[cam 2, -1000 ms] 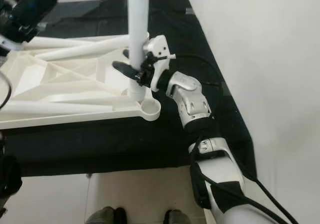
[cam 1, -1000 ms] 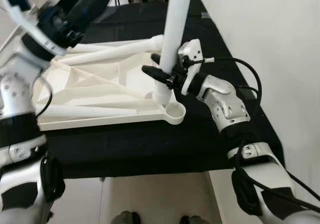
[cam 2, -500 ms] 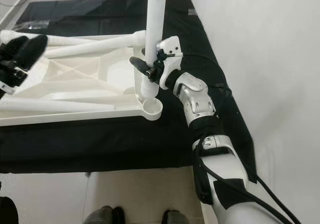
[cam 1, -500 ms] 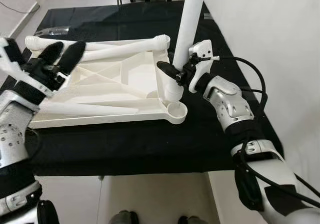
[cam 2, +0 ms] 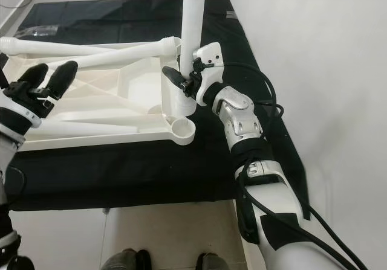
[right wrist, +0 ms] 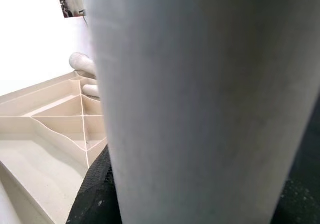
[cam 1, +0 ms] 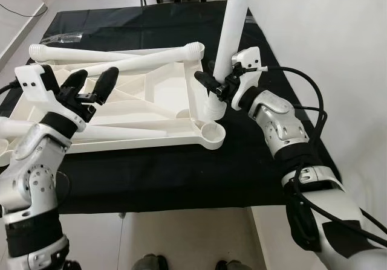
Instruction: Building children table
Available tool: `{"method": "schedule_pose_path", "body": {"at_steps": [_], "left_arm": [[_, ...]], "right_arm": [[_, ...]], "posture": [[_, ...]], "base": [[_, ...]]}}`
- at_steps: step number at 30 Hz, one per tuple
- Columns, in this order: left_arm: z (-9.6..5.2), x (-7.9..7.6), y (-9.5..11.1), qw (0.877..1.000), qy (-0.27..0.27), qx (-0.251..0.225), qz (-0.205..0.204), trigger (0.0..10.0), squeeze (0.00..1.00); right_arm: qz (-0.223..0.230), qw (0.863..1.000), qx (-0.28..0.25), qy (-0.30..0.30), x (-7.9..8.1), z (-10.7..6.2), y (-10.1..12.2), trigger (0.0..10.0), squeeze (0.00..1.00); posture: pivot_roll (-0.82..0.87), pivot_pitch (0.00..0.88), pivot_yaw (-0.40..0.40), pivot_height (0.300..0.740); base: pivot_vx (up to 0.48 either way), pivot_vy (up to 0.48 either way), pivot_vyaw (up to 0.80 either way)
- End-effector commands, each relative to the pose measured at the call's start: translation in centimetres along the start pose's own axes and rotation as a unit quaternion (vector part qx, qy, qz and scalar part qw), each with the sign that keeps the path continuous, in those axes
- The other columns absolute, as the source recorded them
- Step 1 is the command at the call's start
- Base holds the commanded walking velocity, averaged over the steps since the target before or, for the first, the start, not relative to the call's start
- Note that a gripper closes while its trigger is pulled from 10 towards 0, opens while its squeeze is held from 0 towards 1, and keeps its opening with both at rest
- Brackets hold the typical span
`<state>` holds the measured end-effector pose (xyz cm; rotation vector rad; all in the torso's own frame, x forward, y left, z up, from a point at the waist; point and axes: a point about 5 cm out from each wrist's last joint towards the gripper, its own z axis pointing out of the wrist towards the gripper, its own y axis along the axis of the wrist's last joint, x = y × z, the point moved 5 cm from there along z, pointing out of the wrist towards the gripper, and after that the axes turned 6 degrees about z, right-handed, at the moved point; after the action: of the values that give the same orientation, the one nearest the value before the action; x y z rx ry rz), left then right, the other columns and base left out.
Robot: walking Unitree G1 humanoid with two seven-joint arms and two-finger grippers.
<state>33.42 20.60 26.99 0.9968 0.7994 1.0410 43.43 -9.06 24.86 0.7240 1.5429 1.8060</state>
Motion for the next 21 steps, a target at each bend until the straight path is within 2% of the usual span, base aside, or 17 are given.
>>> {"method": "schedule_pose_path", "body": {"at_steps": [1, 3, 9, 18, 21], "left_arm": [[-0.3, -0.5, -0.4, 1.000, -0.003, 0.008, 0.007, 10.0, 0.00], [-0.5, -1.7, -1.2, 1.000, -0.016, 0.019, 0.007, 10.0, 0.00], [-0.8, -3.4, -2.3, 0.999, -0.023, 0.030, -0.003, 10.0, 0.00], [-0.8, -3.4, -2.1, 1.000, -0.015, 0.022, -0.011, 10.0, 0.00], [-1.1, -3.7, -1.9, 0.999, -0.030, 0.016, -0.021, 10.0, 0.00]], "right_arm": [[-0.011, 1.000, -0.016, -0.003, -0.2, 0.2, 1.0, 10.0, 0.00], [-0.010, 1.000, -0.018, -0.006, -0.3, 0.1, 1.1, 10.0, 0.00], [-0.011, 1.000, -0.021, -0.008, -0.4, 0.1, 1.2, 10.0, 0.00], [-0.013, 1.000, -0.023, -0.010, -0.7, 0.1, 1.4, 10.0, 0.00], [-0.013, 1.000, -0.024, 0.001, -0.7, 0.0, 1.6, 10.0, 0.00]], "posture": [[0.04, 0.159, -0.006, 0.740], [0.04, 0.159, -0.007, 0.740], [0.04, 0.160, -0.009, 0.740], [0.04, 0.159, -0.010, 0.740], [0.04, 0.161, -0.009, 0.740]], "base": [[0.000, 0.000, 0.00], [0.000, 0.000, 0.00], [0.000, 0.000, 0.00], [0.000, 0.000, 0.00], [0.000, 0.000, 0.00]]}}
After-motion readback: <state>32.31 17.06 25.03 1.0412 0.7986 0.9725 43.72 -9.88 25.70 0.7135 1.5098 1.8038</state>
